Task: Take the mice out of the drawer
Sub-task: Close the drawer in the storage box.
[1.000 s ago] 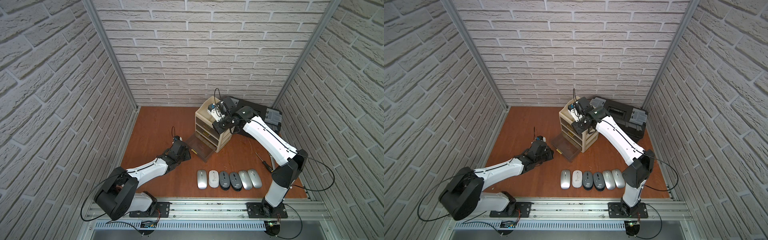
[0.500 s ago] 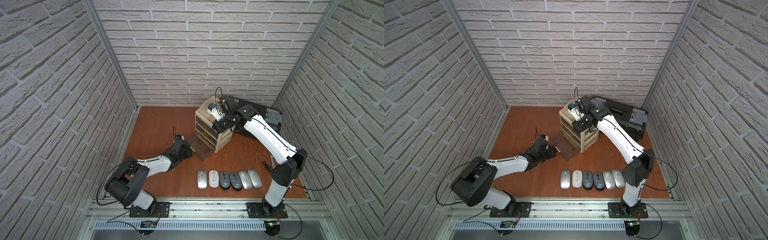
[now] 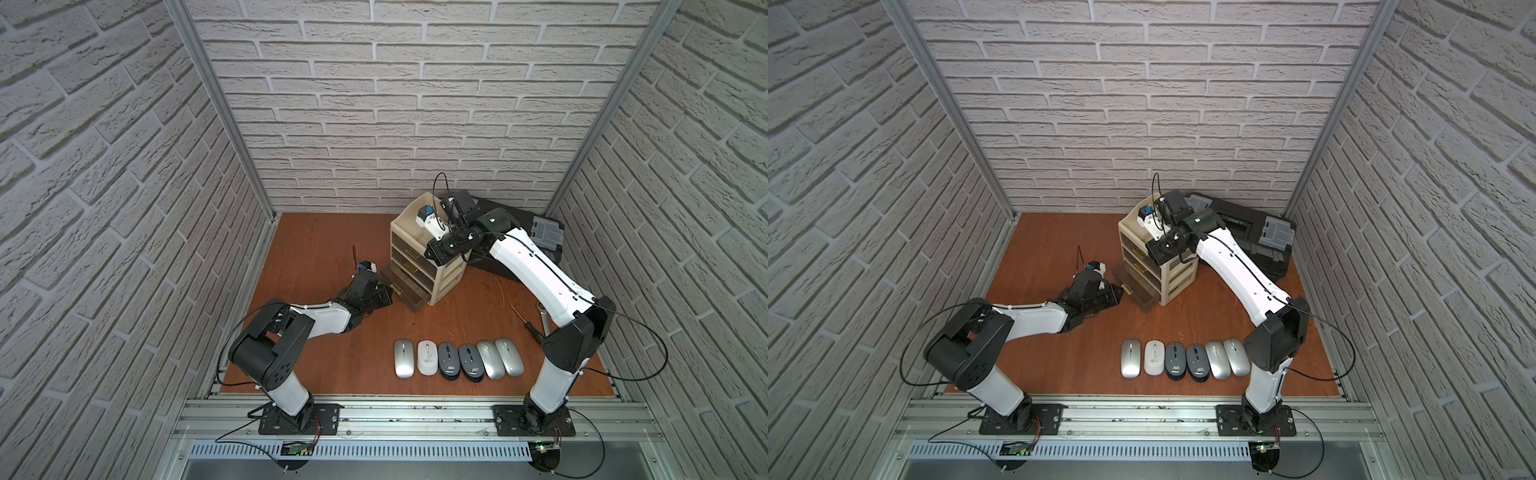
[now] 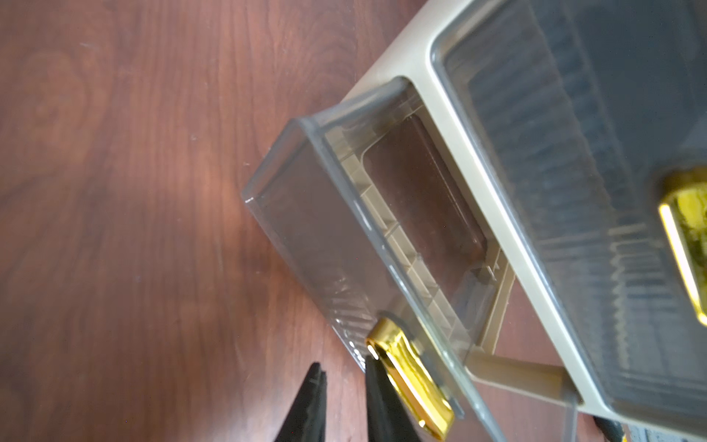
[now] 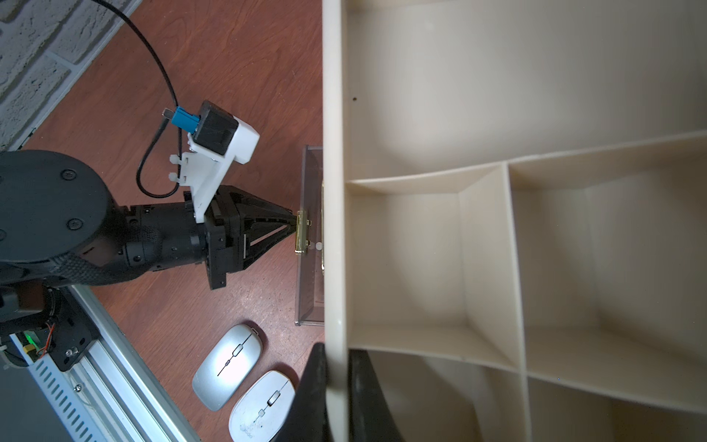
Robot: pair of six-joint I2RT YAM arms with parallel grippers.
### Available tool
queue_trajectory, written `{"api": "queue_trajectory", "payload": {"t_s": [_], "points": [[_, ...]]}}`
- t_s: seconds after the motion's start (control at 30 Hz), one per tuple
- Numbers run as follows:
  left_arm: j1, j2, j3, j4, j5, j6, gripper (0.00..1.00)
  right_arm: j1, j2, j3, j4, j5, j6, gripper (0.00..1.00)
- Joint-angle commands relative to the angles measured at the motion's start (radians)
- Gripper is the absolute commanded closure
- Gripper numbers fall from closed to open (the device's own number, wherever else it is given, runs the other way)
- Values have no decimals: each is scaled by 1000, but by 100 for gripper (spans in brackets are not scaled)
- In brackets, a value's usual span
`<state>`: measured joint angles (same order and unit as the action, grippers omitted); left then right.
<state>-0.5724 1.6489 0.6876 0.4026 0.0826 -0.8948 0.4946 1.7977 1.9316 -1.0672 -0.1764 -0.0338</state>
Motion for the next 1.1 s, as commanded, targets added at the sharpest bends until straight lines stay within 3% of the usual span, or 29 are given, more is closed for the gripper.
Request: {"api": "queue_trajectory", "payload": {"t_s": [0.0,0.67,0.83,1.07], "points": [[-4,41,37,101,30,-18,76,-7,11,-8,42,-51,21,98],[-32,188,175,159,85,-55,75,-15,21,-33,61,-106,32,98],[-14,122,138,100,62,-40,72,-16,25,-33,68,-123,28,98],[75,-108,31,-104,37,4,64,-16,35,-31,94,-163,28,98]]}}
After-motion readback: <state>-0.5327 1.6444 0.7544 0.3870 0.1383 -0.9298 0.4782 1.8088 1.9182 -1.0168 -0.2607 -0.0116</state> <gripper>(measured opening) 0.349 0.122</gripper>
